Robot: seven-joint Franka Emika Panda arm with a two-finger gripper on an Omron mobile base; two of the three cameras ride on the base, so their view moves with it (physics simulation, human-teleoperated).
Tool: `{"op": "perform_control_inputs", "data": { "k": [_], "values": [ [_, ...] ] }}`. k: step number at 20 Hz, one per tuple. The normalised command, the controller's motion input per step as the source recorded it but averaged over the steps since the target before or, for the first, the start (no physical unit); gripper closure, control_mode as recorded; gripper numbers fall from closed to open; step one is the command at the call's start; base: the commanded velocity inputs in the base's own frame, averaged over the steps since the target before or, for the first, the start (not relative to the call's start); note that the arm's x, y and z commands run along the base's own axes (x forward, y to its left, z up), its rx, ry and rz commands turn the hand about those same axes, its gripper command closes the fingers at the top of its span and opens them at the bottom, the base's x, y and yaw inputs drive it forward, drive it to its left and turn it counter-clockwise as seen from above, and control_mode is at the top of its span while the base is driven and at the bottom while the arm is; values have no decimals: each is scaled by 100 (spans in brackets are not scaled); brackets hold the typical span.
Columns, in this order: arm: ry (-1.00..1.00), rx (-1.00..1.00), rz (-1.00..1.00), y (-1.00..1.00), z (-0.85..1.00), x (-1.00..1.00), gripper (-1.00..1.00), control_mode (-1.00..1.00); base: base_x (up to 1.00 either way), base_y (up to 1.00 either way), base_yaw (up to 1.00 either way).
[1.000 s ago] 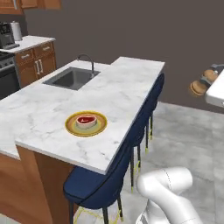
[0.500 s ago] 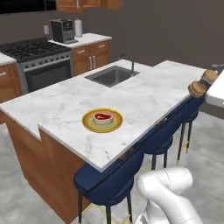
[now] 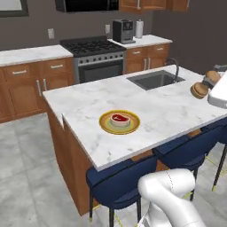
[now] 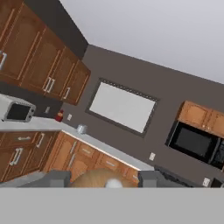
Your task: Retrieve the shaker from the cabinet and place it next the steak on a plate on the dining table.
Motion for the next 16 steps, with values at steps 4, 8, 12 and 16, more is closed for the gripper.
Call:
{"op": "perform_control_inputs", "data": {
  "k": [4, 8, 12, 16],
  "values": [
    [0, 0, 0, 0, 0, 0, 100, 100, 51, -76, 48],
    [0, 0, 0, 0, 0, 0, 100, 100, 49, -77, 46],
    [0, 0, 0, 0, 0, 0, 100, 100, 59, -65, 46],
    [0, 0, 0, 0, 0, 0, 100, 100, 88, -20, 40]
  ]
}}
